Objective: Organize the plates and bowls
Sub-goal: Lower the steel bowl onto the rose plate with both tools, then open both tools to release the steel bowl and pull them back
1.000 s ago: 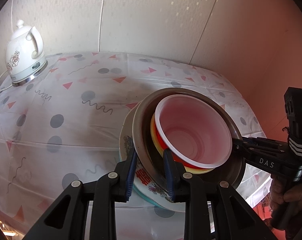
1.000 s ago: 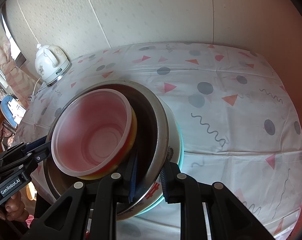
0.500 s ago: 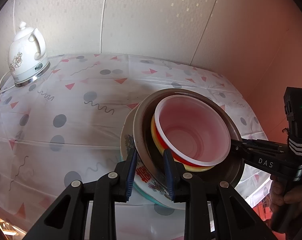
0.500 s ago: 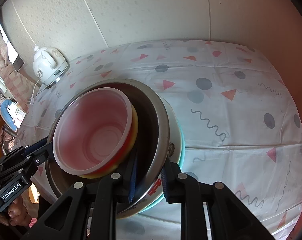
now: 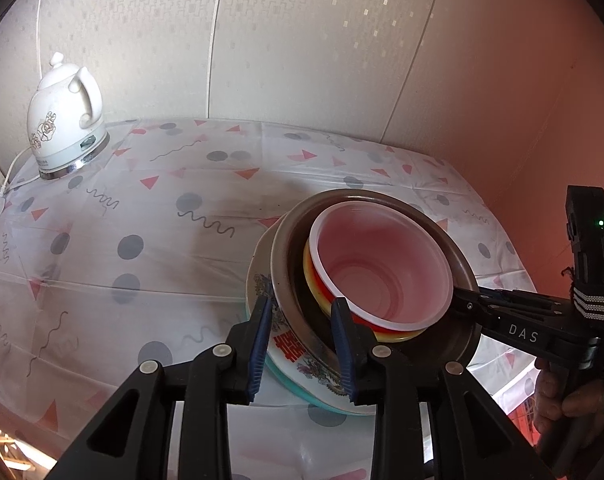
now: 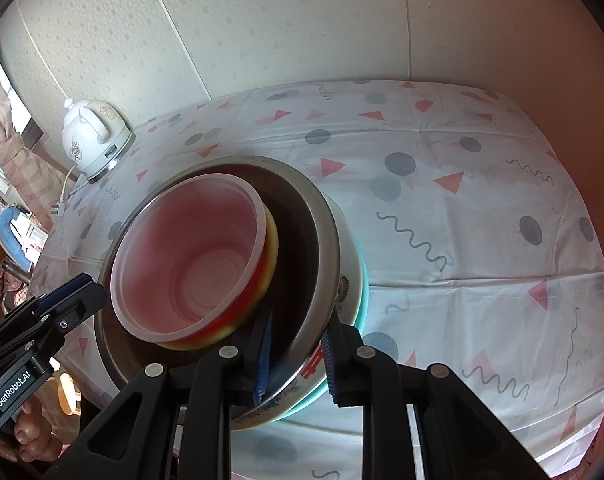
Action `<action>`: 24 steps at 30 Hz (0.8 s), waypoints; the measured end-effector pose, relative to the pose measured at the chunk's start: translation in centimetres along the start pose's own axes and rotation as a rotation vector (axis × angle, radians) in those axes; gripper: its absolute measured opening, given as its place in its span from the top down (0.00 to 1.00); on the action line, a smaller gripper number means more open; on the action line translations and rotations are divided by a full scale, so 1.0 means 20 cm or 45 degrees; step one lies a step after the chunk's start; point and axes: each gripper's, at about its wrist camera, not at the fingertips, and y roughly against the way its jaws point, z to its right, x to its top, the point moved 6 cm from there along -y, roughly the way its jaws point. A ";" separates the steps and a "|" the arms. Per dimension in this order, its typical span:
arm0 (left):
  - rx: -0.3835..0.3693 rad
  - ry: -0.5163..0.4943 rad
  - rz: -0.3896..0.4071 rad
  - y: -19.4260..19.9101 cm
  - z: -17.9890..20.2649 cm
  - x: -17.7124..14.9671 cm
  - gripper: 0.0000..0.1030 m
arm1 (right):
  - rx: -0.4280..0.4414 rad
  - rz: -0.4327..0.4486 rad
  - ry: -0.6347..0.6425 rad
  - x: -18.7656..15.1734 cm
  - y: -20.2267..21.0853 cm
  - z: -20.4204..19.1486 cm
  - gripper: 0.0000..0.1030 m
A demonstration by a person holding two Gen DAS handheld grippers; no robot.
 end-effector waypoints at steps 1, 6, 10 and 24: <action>0.010 0.004 0.005 0.01 0.00 0.00 0.69 | -0.005 0.004 -0.003 0.00 0.00 0.00 0.78; 0.086 -0.005 0.053 0.06 -0.02 0.01 0.69 | -0.031 0.030 -0.016 -0.01 0.03 0.00 0.75; 0.112 0.012 0.088 0.11 -0.03 0.01 0.69 | -0.069 0.052 -0.011 -0.02 0.06 -0.01 0.73; 0.242 0.059 0.189 0.26 -0.05 0.02 0.61 | -0.205 0.235 -0.064 -0.01 0.26 -0.02 0.69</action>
